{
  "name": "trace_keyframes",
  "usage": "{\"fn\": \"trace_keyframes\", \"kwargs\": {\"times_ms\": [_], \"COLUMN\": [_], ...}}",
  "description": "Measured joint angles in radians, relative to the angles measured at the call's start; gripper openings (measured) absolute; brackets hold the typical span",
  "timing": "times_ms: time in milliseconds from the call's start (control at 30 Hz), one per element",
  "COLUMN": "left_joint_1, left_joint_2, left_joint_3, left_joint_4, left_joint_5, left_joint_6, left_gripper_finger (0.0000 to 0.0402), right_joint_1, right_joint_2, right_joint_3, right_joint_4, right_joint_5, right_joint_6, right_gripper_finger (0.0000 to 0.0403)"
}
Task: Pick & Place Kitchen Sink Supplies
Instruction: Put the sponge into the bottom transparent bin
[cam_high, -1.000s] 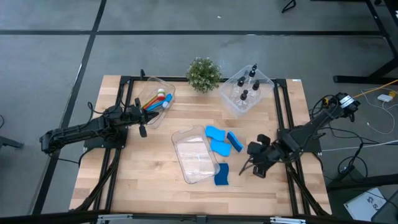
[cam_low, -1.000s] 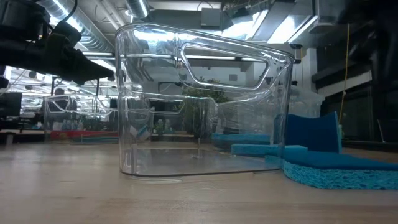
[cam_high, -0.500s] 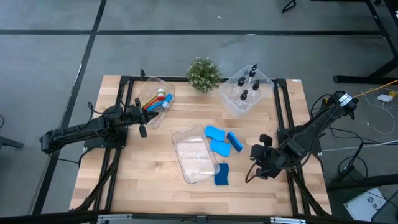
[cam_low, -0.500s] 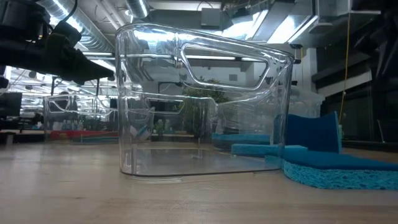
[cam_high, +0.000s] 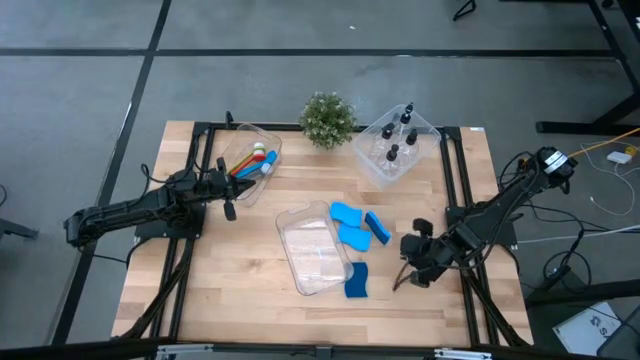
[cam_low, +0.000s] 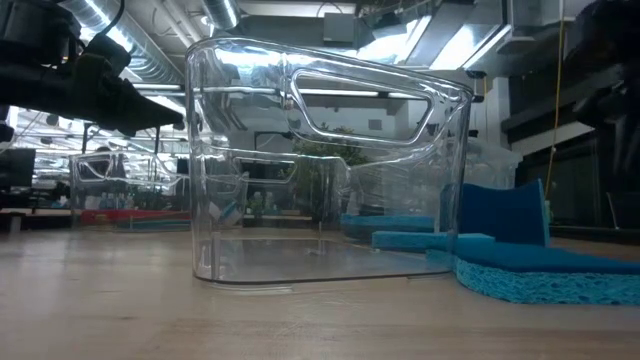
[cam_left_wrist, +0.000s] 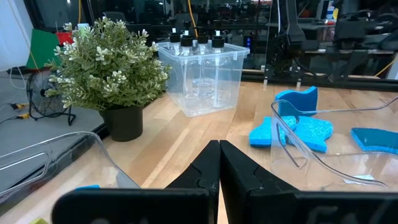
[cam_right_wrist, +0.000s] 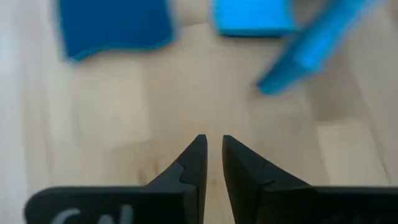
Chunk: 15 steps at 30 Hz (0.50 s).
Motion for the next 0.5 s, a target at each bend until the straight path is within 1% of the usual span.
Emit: {"fn": "trace_keyframes", "kwargs": {"times_ms": [67, 133, 200, 267, 400, 500], "left_joint_1": [0.000, 0.000, 0.000, 0.000, 0.000, 0.000], "left_joint_2": [0.000, 0.000, 0.000, 0.000, 0.000, 0.000], "left_joint_3": [0.000, 0.000, 0.000, 0.000, 0.000, 0.000], "left_joint_4": [0.000, 0.000, 0.000, 0.000, 0.000, 0.000], "left_joint_5": [0.000, 0.000, 0.000, 0.000, 0.000, 0.000], "left_joint_6": [0.000, 0.000, 0.000, 0.000, 0.000, 0.000], "left_gripper_finger": [0.0002, 0.0002, 0.0002, 0.0002, 0.0002, 0.0002], "right_joint_1": [-0.010, -0.017, -0.025, -0.035, -0.038, -0.038], "right_joint_2": [0.000, 0.000, 0.002, 0.017, 0.082, 0.150], "right_joint_3": [0.000, 0.000, 0.013, 0.047, 0.135, 0.195], "right_joint_4": [0.034, 0.070, 0.076, 0.060, -0.046, -0.128], "right_joint_5": [-0.051, -0.073, -0.074, -0.071, -0.035, 0.036], "right_joint_6": [-0.184, -0.366, -0.491, -0.574, -0.755, -0.912], "right_gripper_finger": [0.0051, 0.0051, 0.0051, 0.0051, 0.0051, 0.0051]}}
